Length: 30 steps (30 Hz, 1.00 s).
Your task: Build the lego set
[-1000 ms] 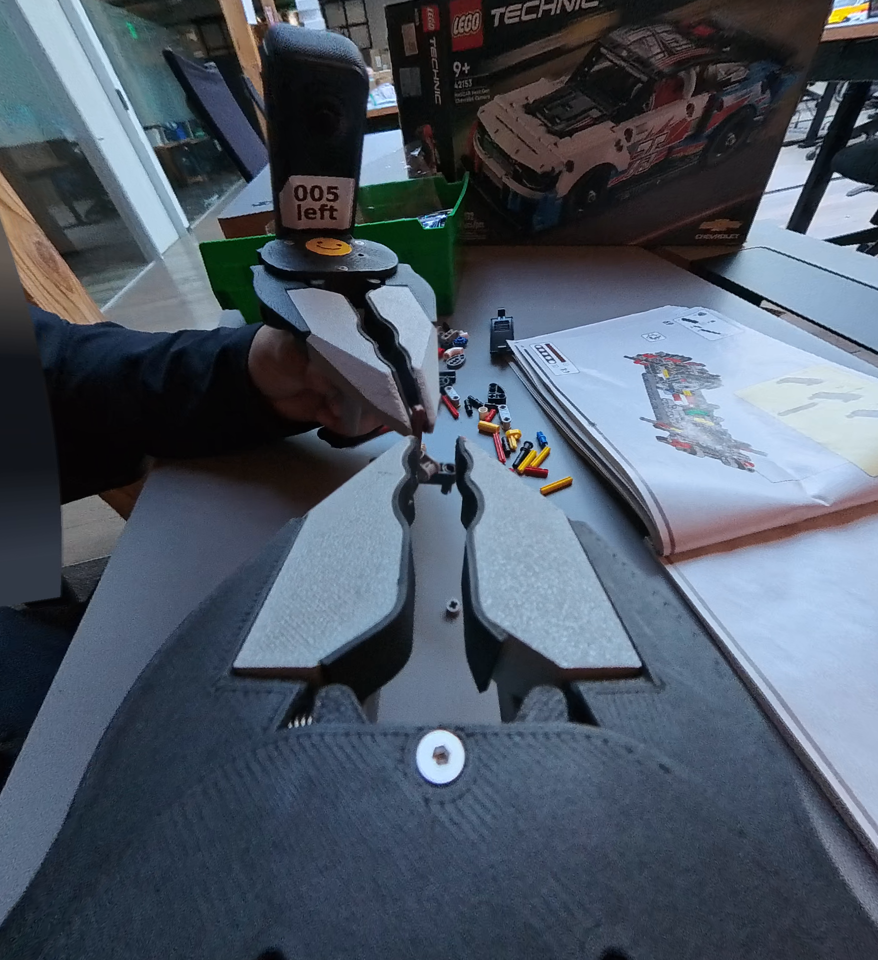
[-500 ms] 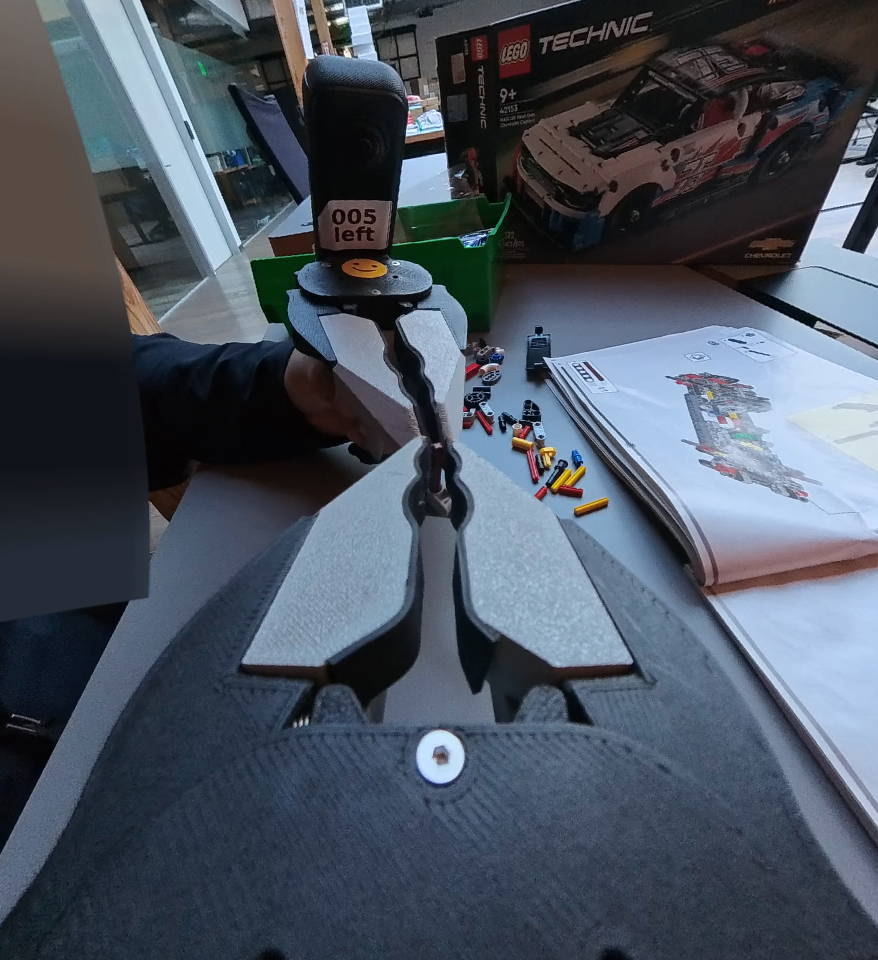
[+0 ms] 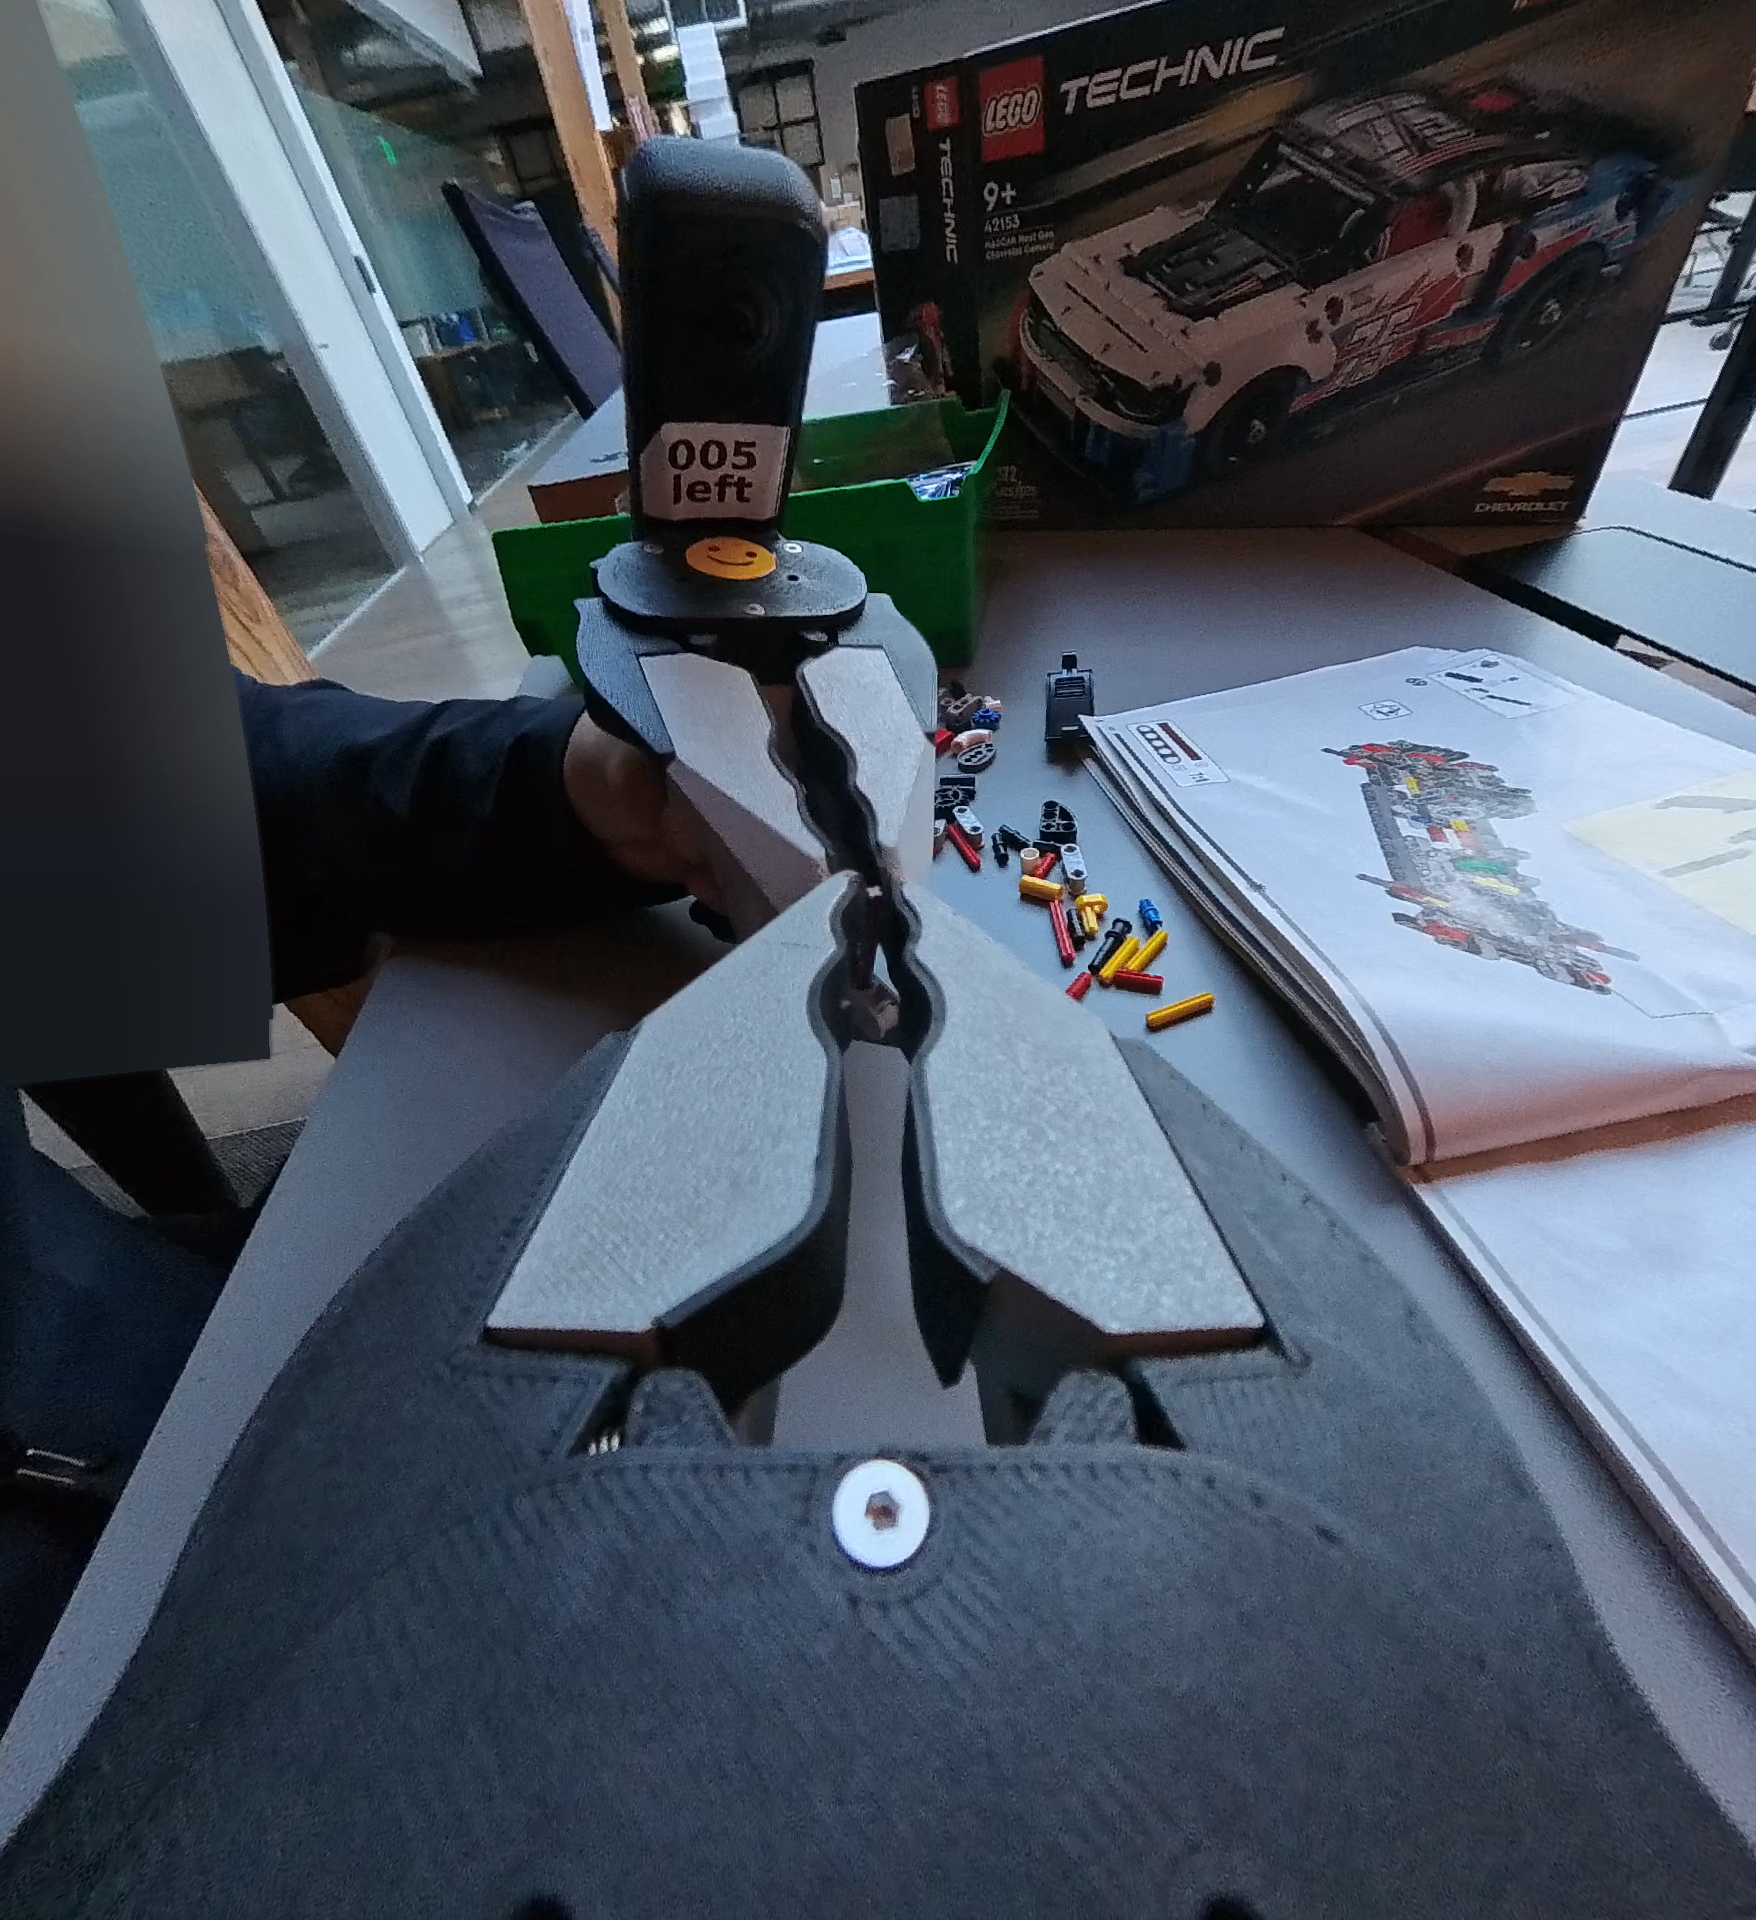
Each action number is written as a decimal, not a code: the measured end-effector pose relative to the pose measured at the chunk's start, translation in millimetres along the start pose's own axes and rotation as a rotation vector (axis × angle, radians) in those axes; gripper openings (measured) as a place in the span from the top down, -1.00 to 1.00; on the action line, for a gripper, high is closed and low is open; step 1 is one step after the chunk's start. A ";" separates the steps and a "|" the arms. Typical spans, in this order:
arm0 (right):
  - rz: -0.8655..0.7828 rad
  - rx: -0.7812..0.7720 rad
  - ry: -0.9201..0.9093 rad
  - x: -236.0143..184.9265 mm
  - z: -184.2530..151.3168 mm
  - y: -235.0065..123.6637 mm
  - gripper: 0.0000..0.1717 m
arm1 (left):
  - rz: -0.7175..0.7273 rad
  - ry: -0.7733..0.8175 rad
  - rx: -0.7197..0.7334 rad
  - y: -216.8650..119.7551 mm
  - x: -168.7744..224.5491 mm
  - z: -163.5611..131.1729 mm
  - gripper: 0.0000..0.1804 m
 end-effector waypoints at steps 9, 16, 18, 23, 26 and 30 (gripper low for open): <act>0.006 0.024 0.018 2.2 0.4 -3.4 1.00 | -0.010 -0.016 0.011 0.7 -0.8 -0.5 0.98; 0.036 0.032 0.054 5.7 -1.7 -3.9 1.00 | -0.046 -0.070 0.033 1.7 -3.4 -1.7 0.98; 0.037 0.034 0.053 5.6 -1.5 -4.1 1.00 | -0.048 -0.069 0.036 1.8 -3.3 -1.8 0.98; 0.013 -0.051 0.051 10.3 -6.1 -3.7 0.92 | 0.021 -0.014 -0.033 1.9 -5.2 -5.7 0.98; 0.002 -0.209 -0.021 12.2 -18.6 -3.4 1.00 | 0.190 0.131 -0.190 -1.4 -11.5 -15.3 0.99; -0.058 -0.476 -0.108 11.5 -41.0 11.3 0.97 | 0.312 0.310 -0.395 -0.1 -11.7 -29.2 0.98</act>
Point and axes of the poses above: each gripper's, where its closed fingertips meet, y out along the fingers, z out of its top, x = y × z across the jaws, the point moved 8 cm from there along -y, back along the fingers, and after that the axes turned 11 degrees about -x, right-handed, at the moved point
